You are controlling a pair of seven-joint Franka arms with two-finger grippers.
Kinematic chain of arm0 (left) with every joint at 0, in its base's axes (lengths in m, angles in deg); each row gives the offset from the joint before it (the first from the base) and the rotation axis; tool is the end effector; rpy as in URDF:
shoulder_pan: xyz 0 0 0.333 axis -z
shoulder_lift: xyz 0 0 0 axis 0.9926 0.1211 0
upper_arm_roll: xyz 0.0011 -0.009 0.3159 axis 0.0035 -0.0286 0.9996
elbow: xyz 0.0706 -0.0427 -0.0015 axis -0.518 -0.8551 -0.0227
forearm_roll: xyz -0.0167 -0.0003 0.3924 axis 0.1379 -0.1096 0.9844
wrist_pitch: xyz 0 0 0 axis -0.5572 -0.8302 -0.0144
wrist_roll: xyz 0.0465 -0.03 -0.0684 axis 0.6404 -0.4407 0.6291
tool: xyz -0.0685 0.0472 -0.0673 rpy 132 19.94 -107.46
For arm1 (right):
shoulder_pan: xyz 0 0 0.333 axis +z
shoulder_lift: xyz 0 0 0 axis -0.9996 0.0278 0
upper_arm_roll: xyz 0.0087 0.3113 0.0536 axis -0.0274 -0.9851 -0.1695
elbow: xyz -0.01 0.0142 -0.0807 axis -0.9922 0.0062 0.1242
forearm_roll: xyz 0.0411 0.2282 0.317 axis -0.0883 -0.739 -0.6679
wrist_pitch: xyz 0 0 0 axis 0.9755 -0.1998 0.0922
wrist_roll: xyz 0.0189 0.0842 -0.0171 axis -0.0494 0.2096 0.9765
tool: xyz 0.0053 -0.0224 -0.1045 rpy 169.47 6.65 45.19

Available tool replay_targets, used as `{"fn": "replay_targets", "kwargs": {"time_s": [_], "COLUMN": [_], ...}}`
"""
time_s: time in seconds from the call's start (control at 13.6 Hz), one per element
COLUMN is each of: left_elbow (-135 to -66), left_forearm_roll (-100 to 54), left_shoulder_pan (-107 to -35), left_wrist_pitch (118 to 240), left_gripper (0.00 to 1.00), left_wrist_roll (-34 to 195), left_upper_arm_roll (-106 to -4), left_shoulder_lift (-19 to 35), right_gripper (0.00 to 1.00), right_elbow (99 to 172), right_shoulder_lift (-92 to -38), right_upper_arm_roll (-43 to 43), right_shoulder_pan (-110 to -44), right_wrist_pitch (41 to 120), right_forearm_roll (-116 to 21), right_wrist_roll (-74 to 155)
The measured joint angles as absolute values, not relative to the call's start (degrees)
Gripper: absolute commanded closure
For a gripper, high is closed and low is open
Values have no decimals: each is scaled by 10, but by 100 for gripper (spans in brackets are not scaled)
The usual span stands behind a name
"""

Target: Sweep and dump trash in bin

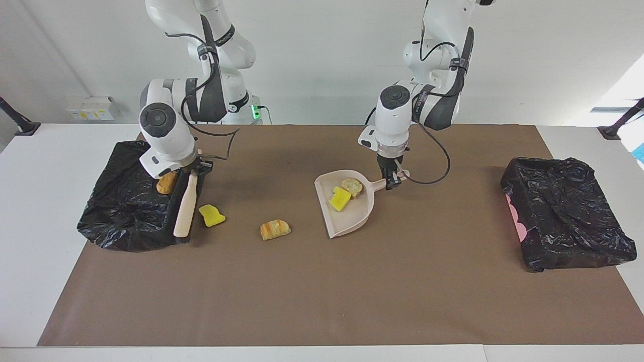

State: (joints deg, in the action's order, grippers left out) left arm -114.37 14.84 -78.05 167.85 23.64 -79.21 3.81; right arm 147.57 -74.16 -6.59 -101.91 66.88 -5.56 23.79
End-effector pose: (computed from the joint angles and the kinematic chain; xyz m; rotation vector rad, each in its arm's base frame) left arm 0.4673 -0.2853 0.3591 -2.2944 1.9625 0.0452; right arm 0.5388 -0.0152 0.3842 2.9311 -0.0909 -0.4311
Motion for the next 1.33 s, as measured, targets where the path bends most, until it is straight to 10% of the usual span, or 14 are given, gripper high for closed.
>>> {"fn": "replay_targets", "kwargs": {"time_s": [1.33], "left_elbow": [-1152], "left_forearm_roll": [147], "left_shoulder_pan": [-781], "left_wrist_pitch": [1680], "left_gripper": [100], "left_wrist_roll": [303], "left_upper_arm_roll": [-792], "left_shoulder_lift": [38], "right_gripper": [100], "right_elbow": [1527], "right_shoulder_lift": [-700], "right_upper_arm_roll": [-88], "right_shoulder_pan": [-779], "right_wrist_pitch": [821], "right_forearm_roll": [-230], "right_wrist_roll": [260]}}
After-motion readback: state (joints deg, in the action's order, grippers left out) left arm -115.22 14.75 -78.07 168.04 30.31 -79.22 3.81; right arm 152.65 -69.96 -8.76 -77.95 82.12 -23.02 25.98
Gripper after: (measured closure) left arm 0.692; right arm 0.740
